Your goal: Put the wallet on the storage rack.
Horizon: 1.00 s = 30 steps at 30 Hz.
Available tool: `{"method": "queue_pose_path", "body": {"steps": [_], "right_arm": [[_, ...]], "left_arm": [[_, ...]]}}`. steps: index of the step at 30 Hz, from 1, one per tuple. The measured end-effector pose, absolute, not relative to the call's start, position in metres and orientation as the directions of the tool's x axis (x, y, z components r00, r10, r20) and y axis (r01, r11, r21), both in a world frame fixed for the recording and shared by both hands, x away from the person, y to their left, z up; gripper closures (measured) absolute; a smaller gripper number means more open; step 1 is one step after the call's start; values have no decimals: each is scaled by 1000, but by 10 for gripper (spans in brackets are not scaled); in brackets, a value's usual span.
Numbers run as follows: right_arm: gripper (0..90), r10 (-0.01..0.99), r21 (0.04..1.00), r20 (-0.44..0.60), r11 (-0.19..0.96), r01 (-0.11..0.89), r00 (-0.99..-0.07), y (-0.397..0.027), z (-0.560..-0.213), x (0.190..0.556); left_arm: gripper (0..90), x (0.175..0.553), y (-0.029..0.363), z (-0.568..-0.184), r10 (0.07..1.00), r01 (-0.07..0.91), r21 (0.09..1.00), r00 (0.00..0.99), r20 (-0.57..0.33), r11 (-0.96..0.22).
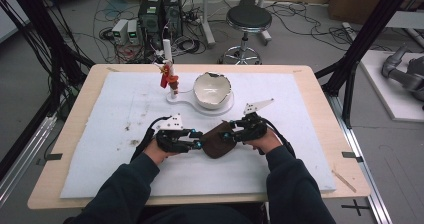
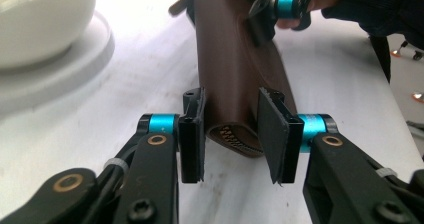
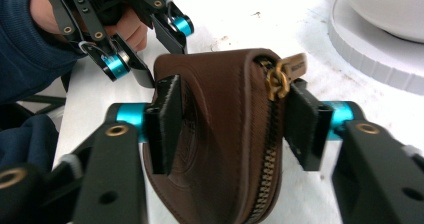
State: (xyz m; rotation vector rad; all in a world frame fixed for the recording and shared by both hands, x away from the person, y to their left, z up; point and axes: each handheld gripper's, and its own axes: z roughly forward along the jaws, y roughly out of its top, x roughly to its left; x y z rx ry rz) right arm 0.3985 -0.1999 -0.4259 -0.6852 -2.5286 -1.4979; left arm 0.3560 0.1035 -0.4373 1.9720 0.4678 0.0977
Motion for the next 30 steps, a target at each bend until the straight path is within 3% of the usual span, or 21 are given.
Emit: {"method": "queue_pose_path", "body": {"steps": [8,13,20,30], "right_arm": [[688,317,842,312,344,415,-896,-215,-411,397],[699,364,875,265,299,382,-893,-222,-399,397],[699,407,919,210,228,321,-889,-218,-371,412],[698,502,956,106,185,226,-858,-192,-340,459]], "left_arm": [[478,365,133,-427,545,359,902,818,-182,-238],[397,368,167,-418,635,339,917,761,-136,-210],[279,374,220,-413,733,353,932,654,-187,-78],[278,376,231,-416,750,362,931,628,-207,-46]]}}
